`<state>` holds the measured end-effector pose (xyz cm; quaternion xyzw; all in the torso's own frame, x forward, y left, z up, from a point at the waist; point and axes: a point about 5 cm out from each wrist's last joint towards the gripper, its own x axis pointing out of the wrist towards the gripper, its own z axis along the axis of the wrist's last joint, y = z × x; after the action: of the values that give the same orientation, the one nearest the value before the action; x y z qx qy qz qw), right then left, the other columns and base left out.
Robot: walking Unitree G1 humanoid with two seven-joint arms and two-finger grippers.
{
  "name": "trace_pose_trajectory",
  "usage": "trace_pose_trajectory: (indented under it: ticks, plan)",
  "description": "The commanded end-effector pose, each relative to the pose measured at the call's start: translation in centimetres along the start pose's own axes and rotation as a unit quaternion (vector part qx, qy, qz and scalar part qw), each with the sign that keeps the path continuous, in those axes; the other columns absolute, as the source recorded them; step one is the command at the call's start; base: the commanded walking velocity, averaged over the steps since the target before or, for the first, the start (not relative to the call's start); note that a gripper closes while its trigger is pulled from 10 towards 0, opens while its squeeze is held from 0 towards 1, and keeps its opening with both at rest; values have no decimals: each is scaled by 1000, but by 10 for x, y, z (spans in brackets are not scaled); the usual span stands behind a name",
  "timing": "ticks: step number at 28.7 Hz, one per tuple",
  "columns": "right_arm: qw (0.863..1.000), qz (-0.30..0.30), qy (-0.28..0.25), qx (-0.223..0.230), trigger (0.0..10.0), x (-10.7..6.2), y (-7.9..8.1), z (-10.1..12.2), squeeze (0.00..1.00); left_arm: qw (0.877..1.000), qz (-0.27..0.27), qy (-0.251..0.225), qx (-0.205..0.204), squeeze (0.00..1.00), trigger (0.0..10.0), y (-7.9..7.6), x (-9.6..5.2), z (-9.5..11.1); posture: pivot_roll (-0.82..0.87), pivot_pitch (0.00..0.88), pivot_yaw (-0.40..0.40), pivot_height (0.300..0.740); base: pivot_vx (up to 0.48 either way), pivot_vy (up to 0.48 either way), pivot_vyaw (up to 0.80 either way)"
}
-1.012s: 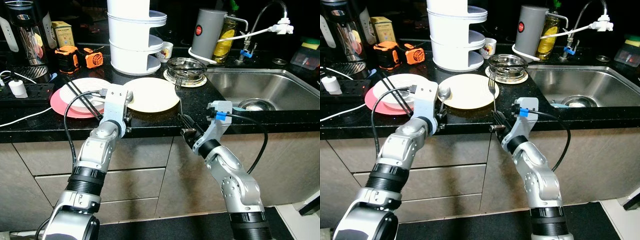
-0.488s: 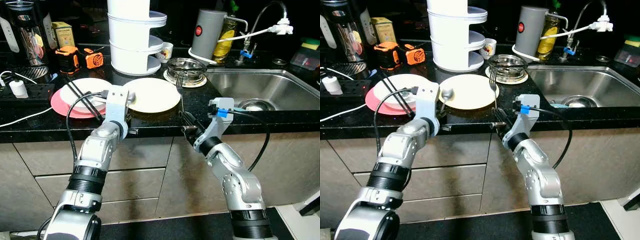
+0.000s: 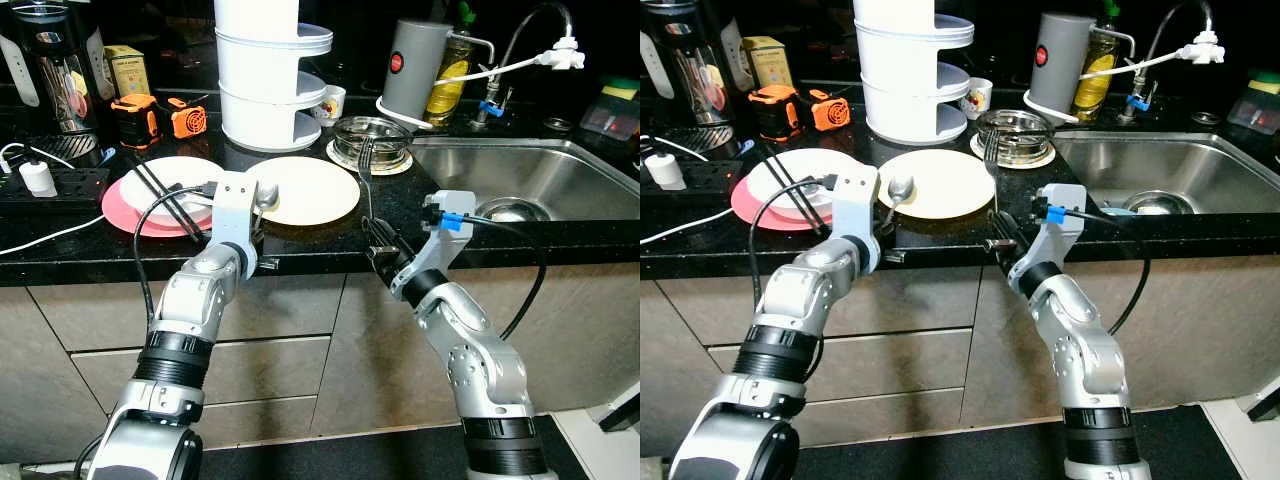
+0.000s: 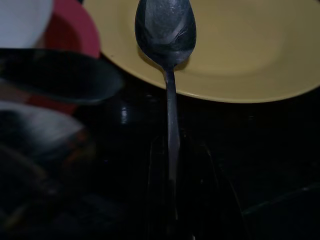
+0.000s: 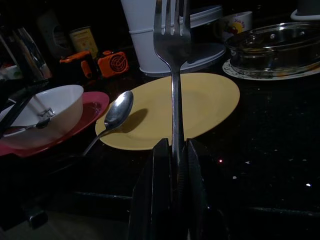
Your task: Kitchen organization
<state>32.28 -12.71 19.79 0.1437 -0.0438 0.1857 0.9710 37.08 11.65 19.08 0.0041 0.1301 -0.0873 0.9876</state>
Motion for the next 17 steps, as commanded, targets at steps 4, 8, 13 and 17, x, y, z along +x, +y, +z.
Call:
trace_pose_trajectory:
  ticks: [4,8,13,17]
  plan:
    - [1000,-1,-10,5,10000,1,-1,6,0,996,-50,-66,-23,0,0,-15,-4,23,67,0,-64,740,0,0,0]
    - [1000,-2,-12,9,10000,2,-1,6,0,992,-76,-96,-27,0,0,-22,-8,34,67,0,-64,740,0,0,0]
    - [1000,-11,-12,8,10000,2,-4,6,0,987,-96,-122,-35,0,0,-27,-11,40,68,0,-65,740,0,0,0]
    - [999,-37,-9,3,10000,3,-12,6,0,979,-125,-154,-45,0,0,-33,-18,45,72,0,-67,740,0,0,0]
